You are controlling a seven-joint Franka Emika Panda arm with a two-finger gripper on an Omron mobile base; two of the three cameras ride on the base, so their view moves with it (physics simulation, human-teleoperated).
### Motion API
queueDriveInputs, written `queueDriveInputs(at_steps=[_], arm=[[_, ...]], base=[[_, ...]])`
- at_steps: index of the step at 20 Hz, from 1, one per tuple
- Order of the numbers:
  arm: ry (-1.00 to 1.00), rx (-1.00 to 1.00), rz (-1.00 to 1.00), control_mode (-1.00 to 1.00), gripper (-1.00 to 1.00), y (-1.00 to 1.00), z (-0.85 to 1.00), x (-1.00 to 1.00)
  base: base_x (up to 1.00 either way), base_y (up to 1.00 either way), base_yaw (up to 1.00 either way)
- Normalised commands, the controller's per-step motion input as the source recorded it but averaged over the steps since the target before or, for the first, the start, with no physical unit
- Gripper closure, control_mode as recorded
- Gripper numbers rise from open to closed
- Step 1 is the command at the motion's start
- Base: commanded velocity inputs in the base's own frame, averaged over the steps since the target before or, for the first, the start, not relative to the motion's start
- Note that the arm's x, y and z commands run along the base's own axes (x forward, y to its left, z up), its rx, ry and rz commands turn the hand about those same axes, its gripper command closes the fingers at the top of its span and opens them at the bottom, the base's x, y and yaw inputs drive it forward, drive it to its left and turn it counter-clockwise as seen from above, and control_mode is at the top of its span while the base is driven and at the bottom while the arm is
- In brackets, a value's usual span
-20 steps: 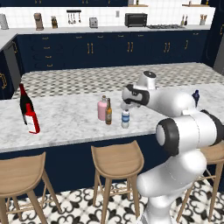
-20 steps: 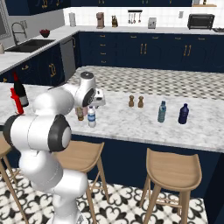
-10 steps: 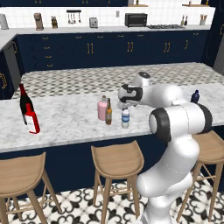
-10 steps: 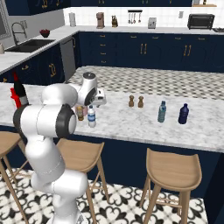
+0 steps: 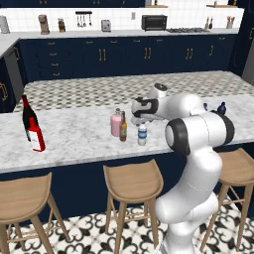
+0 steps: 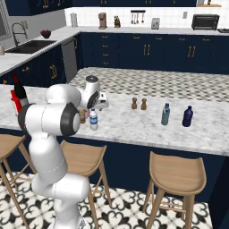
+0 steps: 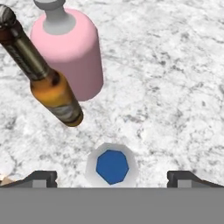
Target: Move the plastic bottles in the middle to the plastics group, and the glass bottles in the middle to the glass group.
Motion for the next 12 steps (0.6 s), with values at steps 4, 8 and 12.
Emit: queueDriveInputs(at_steps=[4, 8, 12], arm=[[0.01, 0.0, 0.0, -1.0, -1.0, 0.03, -0.07, 0.12], [0.0, 0.0, 0.0, -1.0, -1.0, 0.07, -0.08, 0.17], [0.0, 0.0, 0.0, -1.0, -1.0, 0.0, -0.05, 0.07]], base=[[0.0, 0.0, 0.0], [0.0, 0.0, 0.0], [0.0, 0.0, 0.0]])
